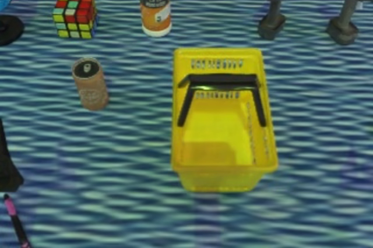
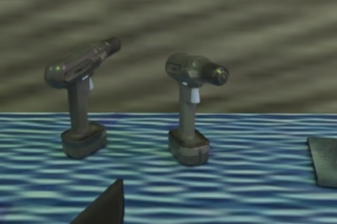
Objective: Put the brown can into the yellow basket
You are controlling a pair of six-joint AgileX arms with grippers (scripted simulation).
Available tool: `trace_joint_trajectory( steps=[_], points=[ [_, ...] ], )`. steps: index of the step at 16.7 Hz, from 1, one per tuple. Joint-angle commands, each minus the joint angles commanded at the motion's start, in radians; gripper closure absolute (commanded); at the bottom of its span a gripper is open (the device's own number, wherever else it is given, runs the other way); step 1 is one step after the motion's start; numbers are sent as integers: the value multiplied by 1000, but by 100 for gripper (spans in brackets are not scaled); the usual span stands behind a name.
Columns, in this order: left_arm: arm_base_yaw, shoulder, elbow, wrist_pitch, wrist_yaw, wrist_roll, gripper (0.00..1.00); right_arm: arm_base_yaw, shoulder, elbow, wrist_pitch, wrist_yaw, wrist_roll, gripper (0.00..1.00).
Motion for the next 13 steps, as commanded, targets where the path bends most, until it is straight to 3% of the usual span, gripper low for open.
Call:
trace_joint_trajectory(
  steps=[6,13],
  points=[
    [-23,92,97,-72,12,27,0,0,0,0,0,0,0,0],
    [-102,576,556,-411,40,159,0,0,0,0,0,0,0,0]
  ],
)
